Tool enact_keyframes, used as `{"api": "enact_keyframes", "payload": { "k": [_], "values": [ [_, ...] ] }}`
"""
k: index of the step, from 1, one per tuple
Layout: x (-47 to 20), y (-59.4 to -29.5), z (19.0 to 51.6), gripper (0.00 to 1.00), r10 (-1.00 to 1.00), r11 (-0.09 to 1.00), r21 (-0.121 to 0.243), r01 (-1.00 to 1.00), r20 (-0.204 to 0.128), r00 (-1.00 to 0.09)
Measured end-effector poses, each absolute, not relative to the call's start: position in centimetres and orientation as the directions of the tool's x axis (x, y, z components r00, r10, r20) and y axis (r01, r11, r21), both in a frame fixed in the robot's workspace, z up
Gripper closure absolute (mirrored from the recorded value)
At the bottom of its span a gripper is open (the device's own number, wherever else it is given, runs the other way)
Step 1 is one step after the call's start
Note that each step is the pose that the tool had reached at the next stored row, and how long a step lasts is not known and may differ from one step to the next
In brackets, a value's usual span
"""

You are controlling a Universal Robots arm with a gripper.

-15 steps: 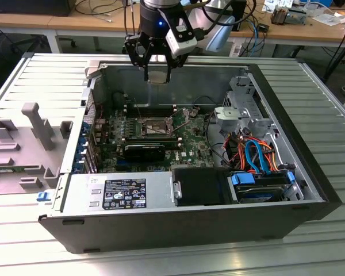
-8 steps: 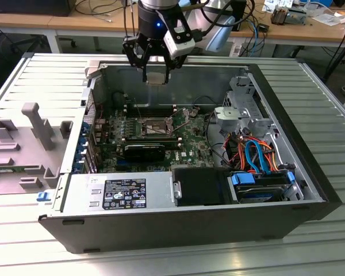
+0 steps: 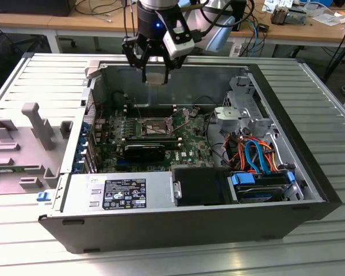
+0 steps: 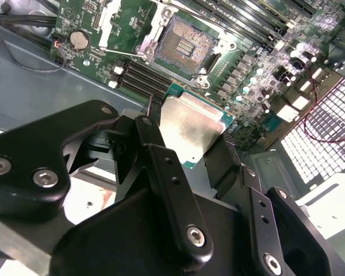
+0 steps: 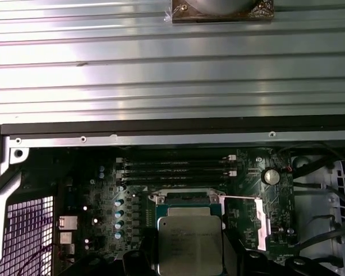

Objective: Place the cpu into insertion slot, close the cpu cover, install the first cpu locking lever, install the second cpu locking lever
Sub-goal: 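Place the cpu into insertion slot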

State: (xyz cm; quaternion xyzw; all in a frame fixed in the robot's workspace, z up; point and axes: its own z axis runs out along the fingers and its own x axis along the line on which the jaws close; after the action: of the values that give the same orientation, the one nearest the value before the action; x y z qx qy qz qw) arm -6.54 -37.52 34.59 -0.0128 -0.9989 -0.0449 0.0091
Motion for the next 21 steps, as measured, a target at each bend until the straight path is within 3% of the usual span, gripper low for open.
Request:
{"api": "enact_keyframes", "payload": {
  "k": [21],
  "values": [
    [-6.84,-37.68,33.78,0.45,0.025,0.996,0.089,0.026,0.019,-1.0]
  ]
}}
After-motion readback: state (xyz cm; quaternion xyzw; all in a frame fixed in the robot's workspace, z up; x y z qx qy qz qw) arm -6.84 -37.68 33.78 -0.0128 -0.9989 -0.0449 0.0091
